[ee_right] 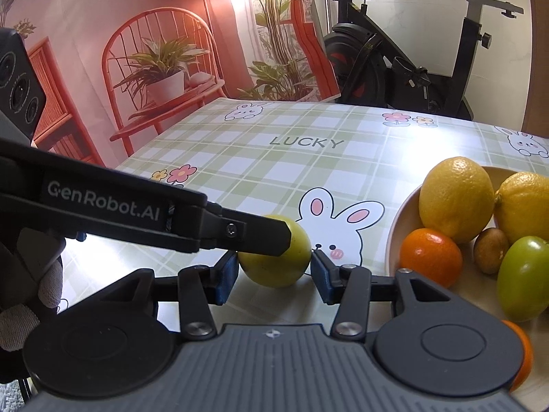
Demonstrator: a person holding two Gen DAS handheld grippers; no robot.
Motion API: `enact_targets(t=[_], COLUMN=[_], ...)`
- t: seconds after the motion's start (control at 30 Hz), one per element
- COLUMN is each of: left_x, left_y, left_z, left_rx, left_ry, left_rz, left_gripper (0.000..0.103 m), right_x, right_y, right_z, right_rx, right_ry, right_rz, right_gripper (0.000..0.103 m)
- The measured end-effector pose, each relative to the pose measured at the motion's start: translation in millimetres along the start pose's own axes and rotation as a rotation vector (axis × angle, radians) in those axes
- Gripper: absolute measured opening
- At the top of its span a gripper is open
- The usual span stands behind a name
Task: Organize fruits
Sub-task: 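Carry the pale yellow fruit with the left tool over the plate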
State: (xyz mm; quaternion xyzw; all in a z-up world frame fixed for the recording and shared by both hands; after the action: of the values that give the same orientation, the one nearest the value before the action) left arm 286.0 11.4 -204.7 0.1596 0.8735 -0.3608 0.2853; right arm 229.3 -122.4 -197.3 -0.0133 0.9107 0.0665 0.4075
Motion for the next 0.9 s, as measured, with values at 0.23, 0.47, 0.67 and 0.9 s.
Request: enact_targets(t=[0.23,0.47,0.67,0.9], left_x=[6,4,0,-2], left_y=[-6,-4,3,3], left_z=[3,1,3,7], left_rx=[0.029,0.027,0.028,0.035], left_ry=[0.009,-0.002,-0.017,-0.013], left_rz=[0.007,-0.001,-0.024,-0.025], left_gripper=[0.041,0.041,0.042,0.043], right_x=[9,10,9,9], right_y=[-9,-10,-10,-12], right_z=[-11,-12,-10,-10], right_rx=[0.019,0.027,0.028,0.028], right_ry=[-0.001,-0.002,0.002,0.002], right_rz=[0.02,0.019,0.022,0.021], right_gripper=[0.049,0.049,0.049,0.048])
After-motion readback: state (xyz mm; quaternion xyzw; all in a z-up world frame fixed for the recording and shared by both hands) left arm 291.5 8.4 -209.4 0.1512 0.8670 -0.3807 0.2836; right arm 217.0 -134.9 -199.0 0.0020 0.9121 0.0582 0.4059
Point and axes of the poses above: each gripper's, at about its wrist camera, not at the fingertips, and z roughly the way its jaws point, y to its left, x to its underside, the point moved 3 cm from there along z, roughly the way its jaws point, and after that the axes turned 10 degrees about x, right-handed, at the moved point
